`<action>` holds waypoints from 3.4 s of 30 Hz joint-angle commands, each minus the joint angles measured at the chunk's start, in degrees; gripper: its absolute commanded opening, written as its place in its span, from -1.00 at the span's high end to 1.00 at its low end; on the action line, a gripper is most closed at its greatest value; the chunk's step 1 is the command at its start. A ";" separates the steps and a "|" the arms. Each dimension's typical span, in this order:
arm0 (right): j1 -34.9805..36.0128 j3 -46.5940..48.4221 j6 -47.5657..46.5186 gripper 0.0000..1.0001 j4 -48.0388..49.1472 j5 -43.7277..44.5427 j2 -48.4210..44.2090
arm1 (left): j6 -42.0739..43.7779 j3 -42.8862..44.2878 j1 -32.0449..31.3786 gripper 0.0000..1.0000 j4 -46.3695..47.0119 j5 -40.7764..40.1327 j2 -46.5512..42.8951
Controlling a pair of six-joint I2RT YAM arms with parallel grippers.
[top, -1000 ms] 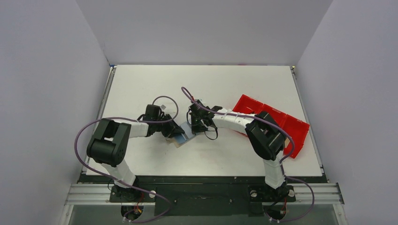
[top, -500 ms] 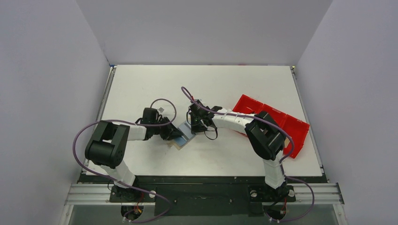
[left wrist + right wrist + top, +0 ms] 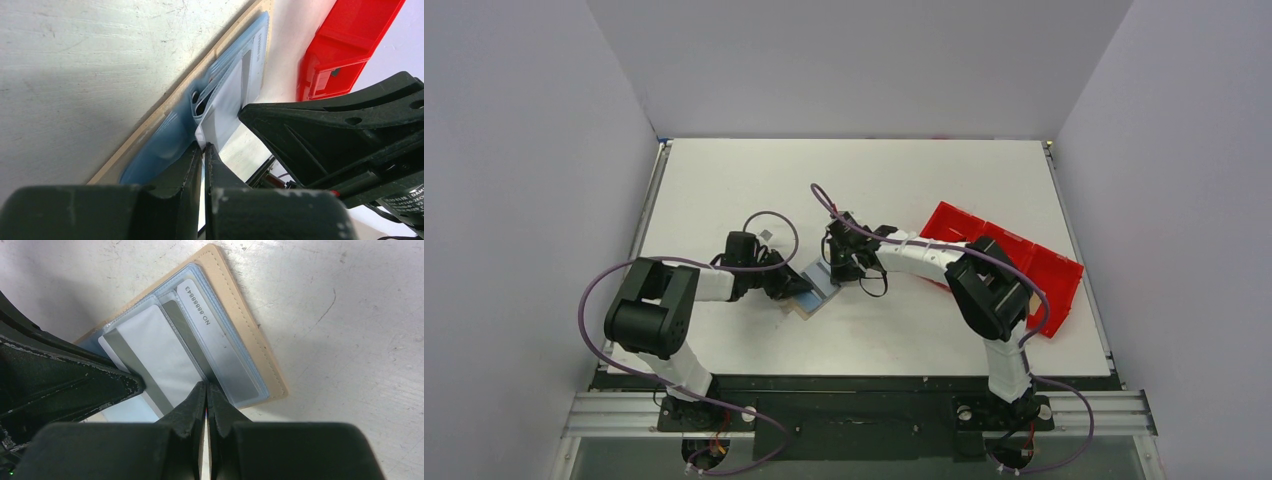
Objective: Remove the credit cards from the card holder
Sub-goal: Remove the credit card from the card holder.
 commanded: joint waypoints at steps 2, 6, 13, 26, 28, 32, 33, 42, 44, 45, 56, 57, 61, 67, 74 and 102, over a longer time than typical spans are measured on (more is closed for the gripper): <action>-0.87 -1.93 0.63 1.00 -1.97 2.19 4.21 | 2.61 0.99 0.96 1.00 -4.57 -1.09 -1.08; -2.21 -3.11 0.72 1.00 -1.96 3.09 3.65 | 5.96 1.87 1.31 1.00 -10.72 -5.16 -1.78; -2.38 -3.52 0.78 1.00 -2.11 3.80 3.57 | 7.78 3.51 1.36 1.00 -17.73 -8.46 -1.24; -2.33 -3.90 0.46 1.00 -2.81 5.67 3.73 | 8.70 4.62 1.71 1.00 -21.37 -9.74 -1.71; -2.34 -3.91 0.45 1.00 -3.01 5.88 3.82 | 8.68 4.55 1.74 1.00 -21.40 -9.60 -1.84; -2.40 -3.92 0.36 1.00 -3.13 6.00 3.99 | 9.06 4.27 2.17 1.00 -22.82 -10.78 -2.57; -2.40 -3.96 0.37 1.00 -3.17 6.00 3.97 | 9.19 4.26 2.18 1.00 -23.30 -10.90 -2.67; -2.34 -3.73 0.16 1.00 -3.24 6.00 4.18 | 10.42 5.25 2.30 1.00 -26.43 -13.24 -2.82; -2.33 -3.73 0.12 1.00 -3.26 6.00 4.34 | 10.62 5.14 2.36 1.00 -26.90 -13.99 -2.91; -2.32 -3.69 0.12 1.00 -3.22 6.00 4.36 | 10.63 5.09 2.33 1.00 -27.09 -14.05 -2.90; -2.09 -3.63 -0.47 1.00 -3.31 6.00 4.37 | 11.57 4.28 2.45 1.00 -29.49 -16.67 -3.49; -2.07 -3.64 -0.47 1.00 -3.29 5.95 4.52 | 11.41 4.06 2.46 1.00 -29.41 -16.66 -3.72; -2.09 -3.55 -0.45 1.00 -3.35 5.91 4.66 | 11.26 4.16 2.50 1.00 -30.12 -17.08 -4.73; -2.19 -3.40 -0.46 1.00 -3.34 5.76 5.08 | 11.77 4.44 2.53 1.00 -32.22 -19.02 -5.87; -2.09 -3.30 -0.81 1.00 -3.35 5.33 5.38 | 11.82 4.25 2.54 0.98 -30.79 -17.71 -6.22; -2.65 -3.33 -0.79 1.00 -3.40 5.73 5.50 | 10.44 2.83 2.61 1.00 -34.77 -20.23 -14.25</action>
